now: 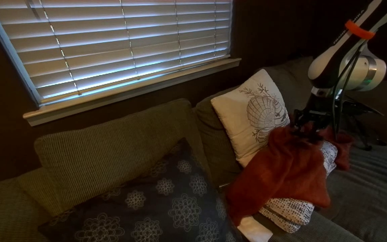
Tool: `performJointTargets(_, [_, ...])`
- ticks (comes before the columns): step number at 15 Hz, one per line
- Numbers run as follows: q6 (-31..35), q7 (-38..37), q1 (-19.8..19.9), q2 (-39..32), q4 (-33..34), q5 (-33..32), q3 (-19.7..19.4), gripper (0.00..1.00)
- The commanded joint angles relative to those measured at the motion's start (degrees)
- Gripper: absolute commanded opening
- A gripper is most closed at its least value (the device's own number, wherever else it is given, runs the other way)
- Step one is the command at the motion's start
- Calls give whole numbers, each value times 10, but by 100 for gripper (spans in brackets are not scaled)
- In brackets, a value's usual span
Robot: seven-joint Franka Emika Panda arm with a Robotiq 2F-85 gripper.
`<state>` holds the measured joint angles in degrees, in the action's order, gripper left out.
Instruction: Remove the black remote from the white pillow, place it on the brown fleece and then cover the remote with the fleece
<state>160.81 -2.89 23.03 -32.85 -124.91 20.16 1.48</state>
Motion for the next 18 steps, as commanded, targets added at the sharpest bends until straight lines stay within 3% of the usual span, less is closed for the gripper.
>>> performJointTargets(1, [-51,10,-3,-33,48,8,-3,34])
performJointTargets(13, [-125,-32,-36,-81,105,-5,-53,34])
performJointTargets(18, [-107,-59,-62,-96,127,-12,-75,34])
